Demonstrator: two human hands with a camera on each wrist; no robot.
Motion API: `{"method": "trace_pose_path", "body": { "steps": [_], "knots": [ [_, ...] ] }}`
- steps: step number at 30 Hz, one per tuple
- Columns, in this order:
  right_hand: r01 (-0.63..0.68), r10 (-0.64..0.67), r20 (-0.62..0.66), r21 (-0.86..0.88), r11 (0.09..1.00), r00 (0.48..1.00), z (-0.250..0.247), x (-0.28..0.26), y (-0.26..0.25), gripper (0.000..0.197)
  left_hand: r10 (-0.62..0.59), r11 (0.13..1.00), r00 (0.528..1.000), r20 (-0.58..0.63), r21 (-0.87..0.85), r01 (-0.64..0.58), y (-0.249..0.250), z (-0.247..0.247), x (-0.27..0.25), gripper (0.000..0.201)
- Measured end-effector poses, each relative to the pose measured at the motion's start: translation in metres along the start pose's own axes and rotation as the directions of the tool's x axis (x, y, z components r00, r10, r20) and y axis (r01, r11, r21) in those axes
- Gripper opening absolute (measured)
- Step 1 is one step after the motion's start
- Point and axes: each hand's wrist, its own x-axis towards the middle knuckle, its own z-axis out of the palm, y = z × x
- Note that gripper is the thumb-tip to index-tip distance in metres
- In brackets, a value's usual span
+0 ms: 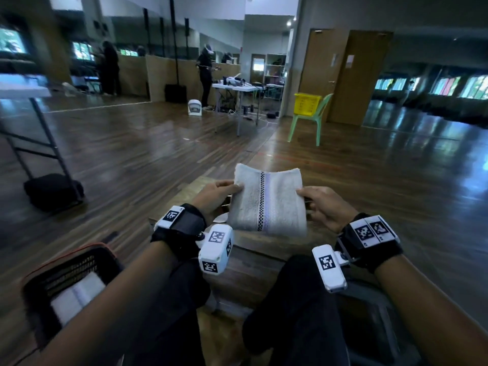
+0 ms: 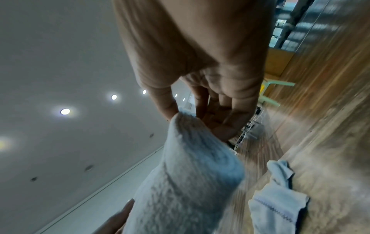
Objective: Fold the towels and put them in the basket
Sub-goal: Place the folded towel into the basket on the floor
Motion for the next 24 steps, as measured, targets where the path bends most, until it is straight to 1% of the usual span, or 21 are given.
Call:
{"method": "trace_pose_path", "body": {
  "steps": [2, 5, 6, 9, 11, 13, 16, 18, 20, 22, 24],
  "knots": [
    [0.013, -0.013, 0.059, -0.002, 1.000, 0.998, 0.020, 0.009, -0.006, 0.029, 0.013, 1.000, 0.998, -0.064, -0.004, -0.013, 0.003, -0.017, -0.007, 0.004],
    [0.025, -0.025, 0.131, 0.008, 1.000, 0.991, 0.052, 0.023, -0.008, 0.015, 0.025, 1.000, 0.987, -0.161, -0.011, -0.028, 0.005, -0.044, -0.020, 0.008],
    [0.028, -0.028, 0.169, 0.004, 1.000, 0.985, 0.066, 0.028, -0.009, 0.013, 0.028, 0.999, 0.979, -0.203, -0.013, -0.032, 0.006, -0.055, -0.027, 0.010],
    [0.039, -0.033, 0.284, -0.015, 0.999, 0.958, 0.109, 0.041, -0.008, 0.020, 0.041, 0.999, 0.943, -0.330, -0.020, -0.050, 0.007, -0.087, -0.048, 0.012],
    [0.062, -0.050, 0.365, -0.021, 0.998, 0.930, 0.140, 0.045, -0.009, 0.014, 0.042, 0.999, 0.908, -0.417, -0.012, -0.052, 0.006, -0.110, -0.064, 0.016],
    [0.073, -0.058, 0.451, -0.015, 0.997, 0.891, 0.171, 0.048, -0.009, 0.011, 0.040, 0.999, 0.865, -0.500, -0.001, -0.047, 0.005, -0.131, -0.082, 0.016],
    [0.071, -0.048, 0.552, -0.020, 0.997, 0.832, 0.216, 0.051, -0.007, 0.013, 0.044, 0.999, 0.797, -0.603, 0.016, -0.044, 0.003, -0.159, -0.110, 0.007],
    [0.059, -0.032, 0.596, -0.025, 0.998, 0.802, 0.243, 0.051, -0.004, 0.014, 0.045, 0.999, 0.752, -0.657, 0.014, -0.048, 0.002, -0.172, -0.128, 0.006],
    [0.049, -0.021, 0.643, -0.026, 0.998, 0.766, 0.269, 0.049, 0.000, 0.016, 0.042, 0.999, 0.704, -0.709, 0.017, -0.043, 0.000, -0.185, -0.145, 0.010],
    [0.044, -0.012, 0.678, -0.031, 0.999, 0.735, 0.292, 0.048, 0.004, 0.017, 0.025, 1.000, 0.669, -0.743, 0.010, -0.026, -0.004, -0.198, -0.157, 0.009],
    [0.045, -0.004, 0.700, -0.041, 0.998, 0.715, 0.313, 0.049, 0.009, 0.018, -0.002, 1.000, 0.634, -0.774, -0.020, -0.021, -0.010, -0.213, -0.166, 0.006]
  ]
}}
